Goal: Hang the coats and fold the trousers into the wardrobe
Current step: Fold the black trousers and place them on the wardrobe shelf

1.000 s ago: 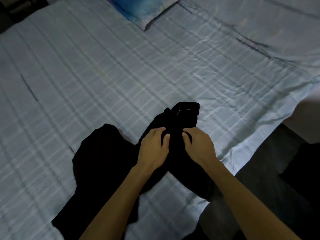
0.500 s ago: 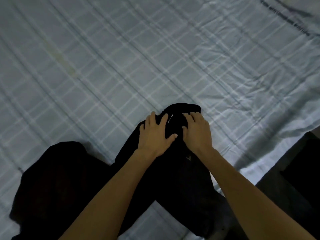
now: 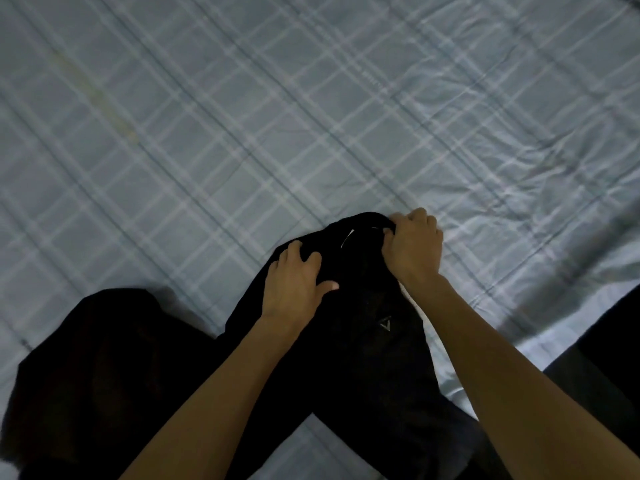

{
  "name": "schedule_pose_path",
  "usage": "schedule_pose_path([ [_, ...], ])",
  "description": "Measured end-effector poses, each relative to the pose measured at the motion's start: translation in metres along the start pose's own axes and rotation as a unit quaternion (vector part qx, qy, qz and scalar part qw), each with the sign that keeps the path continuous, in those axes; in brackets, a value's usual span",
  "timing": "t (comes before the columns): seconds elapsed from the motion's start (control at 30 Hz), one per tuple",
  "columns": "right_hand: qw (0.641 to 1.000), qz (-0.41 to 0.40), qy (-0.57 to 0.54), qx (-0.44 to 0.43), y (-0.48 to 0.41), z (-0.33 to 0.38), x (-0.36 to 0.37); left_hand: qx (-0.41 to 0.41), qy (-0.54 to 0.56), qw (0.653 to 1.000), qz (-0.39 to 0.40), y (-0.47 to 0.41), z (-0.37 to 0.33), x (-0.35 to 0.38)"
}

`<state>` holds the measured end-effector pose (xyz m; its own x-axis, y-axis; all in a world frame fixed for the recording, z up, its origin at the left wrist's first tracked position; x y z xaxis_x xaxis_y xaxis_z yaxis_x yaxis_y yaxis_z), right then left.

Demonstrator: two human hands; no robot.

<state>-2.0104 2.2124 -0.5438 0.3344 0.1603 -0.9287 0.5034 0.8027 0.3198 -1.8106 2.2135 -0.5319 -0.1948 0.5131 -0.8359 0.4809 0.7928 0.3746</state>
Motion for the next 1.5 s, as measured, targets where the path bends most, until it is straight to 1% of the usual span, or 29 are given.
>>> schedule_pose_path([
  [0.1,1.000,0.000,-0.003,0.002,0.007,0.000,-0.001,-0.009,0.029,0.999,-0.011,0.007,0.002,-0.002],
  [0.2,1.000,0.001,-0.028,-0.007,0.019,-0.004,-0.003,-0.056,0.088,0.995,-0.001,0.013,-0.003,0.009],
  [0.23,0.999,0.009,-0.037,-0.022,0.024,-0.004,-0.004,-0.078,0.111,0.991,0.007,0.015,-0.007,0.015],
  [0.3,0.996,0.056,-0.059,-0.047,0.036,-0.006,-0.003,-0.114,0.153,0.981,0.026,0.021,-0.022,0.030],
  [0.37,0.989,0.112,-0.079,-0.056,0.045,-0.011,0.001,-0.116,0.154,0.980,0.048,0.027,-0.042,0.044],
  [0.43,0.986,0.129,-0.072,-0.078,0.050,-0.013,0.004,-0.116,0.131,0.983,0.048,0.032,-0.056,0.051],
  [0.5,0.984,0.134,-0.055,-0.100,0.051,-0.015,0.007,-0.124,0.101,0.987,0.028,0.033,-0.060,0.054],
  [0.57,0.985,0.128,-0.036,-0.108,0.050,-0.015,0.010,-0.125,0.082,0.989,0.004,0.031,-0.061,0.054],
  [0.63,0.989,0.105,-0.023,-0.106,0.045,-0.015,0.012,-0.116,0.071,0.991,-0.016,0.027,-0.060,0.052],
  [0.77,0.990,0.060,-0.094,-0.088,0.035,-0.012,0.009,-0.085,0.073,0.994,-0.016,0.026,-0.052,0.049],
  [0.87,0.991,0.030,-0.101,-0.083,0.041,-0.008,-0.005,-0.066,0.104,0.991,-0.043,0.039,-0.042,0.037],
  [0.97,0.991,-0.015,-0.092,-0.094,0.056,0.001,-0.033,-0.078,0.133,0.983,-0.097,0.060,-0.027,0.008],
  [1.13,0.986,-0.088,-0.081,-0.119,0.081,0.026,-0.100,-0.126,0.168,0.962,-0.173,0.102,0.006,-0.068],
  [1.27,0.971,-0.161,-0.091,-0.150,0.113,0.052,-0.179,-0.072,0.177,0.945,-0.266,0.142,0.007,-0.158],
  [1.37,0.958,-0.204,-0.112,-0.169,0.150,0.073,-0.240,-0.037,0.185,0.929,-0.317,0.183,-0.006,-0.222],
  [1.5,0.937,-0.258,-0.142,-0.186,0.204,0.099,-0.318,0.004,0.170,0.908,-0.383,0.240,-0.030,-0.295],
])
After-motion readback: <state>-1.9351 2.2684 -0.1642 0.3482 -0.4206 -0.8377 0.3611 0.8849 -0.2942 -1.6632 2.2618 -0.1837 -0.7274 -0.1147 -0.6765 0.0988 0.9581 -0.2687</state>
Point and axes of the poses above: each hand's wrist, its own y-axis away from the middle knuckle, its own x-axis out of the palm, z = x × y, the point moved 8 cm from there along -y, towards the middle knuckle, and after that the axes turned 7 degrees about x, right-handed, at the moved point
